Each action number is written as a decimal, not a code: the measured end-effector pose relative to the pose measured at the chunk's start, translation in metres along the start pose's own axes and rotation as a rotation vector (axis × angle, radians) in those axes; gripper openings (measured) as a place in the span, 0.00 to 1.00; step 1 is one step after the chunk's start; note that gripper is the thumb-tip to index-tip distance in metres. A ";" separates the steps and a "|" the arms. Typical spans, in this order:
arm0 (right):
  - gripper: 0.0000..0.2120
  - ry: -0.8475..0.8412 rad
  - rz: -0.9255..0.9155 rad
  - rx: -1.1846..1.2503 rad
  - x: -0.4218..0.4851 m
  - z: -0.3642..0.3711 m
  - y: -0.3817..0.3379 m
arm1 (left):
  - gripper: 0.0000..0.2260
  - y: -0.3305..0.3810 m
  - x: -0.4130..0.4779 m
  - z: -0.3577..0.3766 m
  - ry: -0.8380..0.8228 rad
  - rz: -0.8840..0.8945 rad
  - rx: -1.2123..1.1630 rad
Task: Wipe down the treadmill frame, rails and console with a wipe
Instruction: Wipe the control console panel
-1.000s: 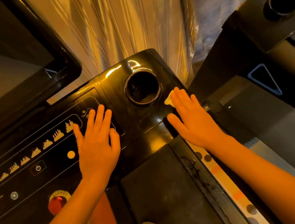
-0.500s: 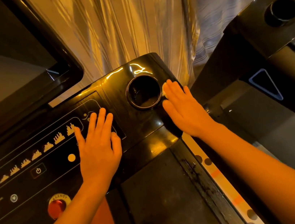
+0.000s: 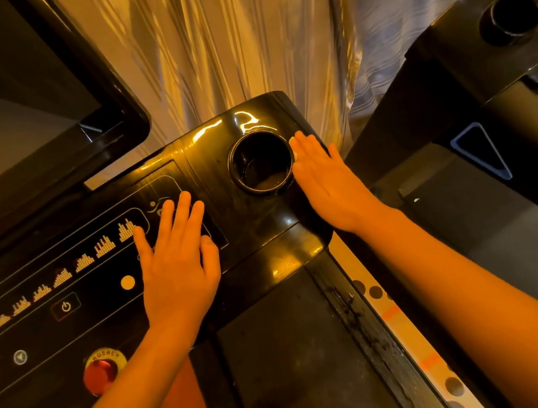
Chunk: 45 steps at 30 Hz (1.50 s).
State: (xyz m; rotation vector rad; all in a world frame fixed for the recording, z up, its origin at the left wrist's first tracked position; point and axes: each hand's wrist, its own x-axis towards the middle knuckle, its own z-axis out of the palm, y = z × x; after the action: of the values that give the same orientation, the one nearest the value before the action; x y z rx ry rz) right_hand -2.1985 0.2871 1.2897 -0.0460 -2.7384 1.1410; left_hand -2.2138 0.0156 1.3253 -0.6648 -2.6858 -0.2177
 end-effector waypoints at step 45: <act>0.27 -0.060 -0.132 -0.108 0.038 -0.021 0.022 | 0.24 -0.002 0.000 0.003 0.001 0.052 0.088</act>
State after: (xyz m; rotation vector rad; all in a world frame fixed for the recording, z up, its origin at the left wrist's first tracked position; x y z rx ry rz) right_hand -2.2334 0.3212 1.2940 0.1554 -2.8056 0.9749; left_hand -2.2157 0.0147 1.3219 -0.7057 -2.6560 -0.0858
